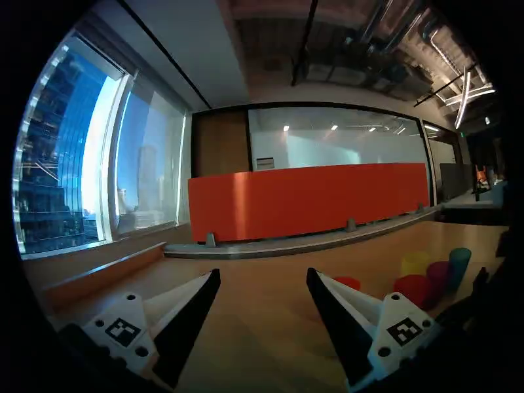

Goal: Pour water

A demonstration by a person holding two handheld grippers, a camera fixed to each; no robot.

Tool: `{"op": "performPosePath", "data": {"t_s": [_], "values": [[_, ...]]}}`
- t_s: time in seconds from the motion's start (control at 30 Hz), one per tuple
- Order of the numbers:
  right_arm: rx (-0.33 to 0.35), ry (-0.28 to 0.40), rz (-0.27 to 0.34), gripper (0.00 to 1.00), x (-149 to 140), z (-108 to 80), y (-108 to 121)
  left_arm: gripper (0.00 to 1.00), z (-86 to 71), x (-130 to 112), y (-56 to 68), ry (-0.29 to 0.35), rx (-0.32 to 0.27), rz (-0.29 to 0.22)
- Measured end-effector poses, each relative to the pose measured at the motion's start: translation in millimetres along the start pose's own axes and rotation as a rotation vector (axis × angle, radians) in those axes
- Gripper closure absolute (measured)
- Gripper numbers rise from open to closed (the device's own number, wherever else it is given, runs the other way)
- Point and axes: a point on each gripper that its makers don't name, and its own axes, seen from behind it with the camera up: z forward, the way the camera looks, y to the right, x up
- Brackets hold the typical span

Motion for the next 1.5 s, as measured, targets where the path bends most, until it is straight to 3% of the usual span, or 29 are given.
{"op": "performPosePath", "data": {"t_s": [0.47, 1.2, 1.5], "values": [[-0.012, -0.01, -0.011, 0.0, -1, -3.2, 2, 0.02, 10.9, -24, -5.8, -0.019, 0.008, -0.01], [-0.011, -0.01, -0.005, 0.0, 1, -8.4, 2, 0.02, 13.8, -34, -15.9, -0.032, 0.006, -0.077], [0.001, -0.01, -0.008, 0.0, 0, -4.5, -3, 0.02, 16.3, -40, -14.9, -0.056, 0.0, -0.078]]}}
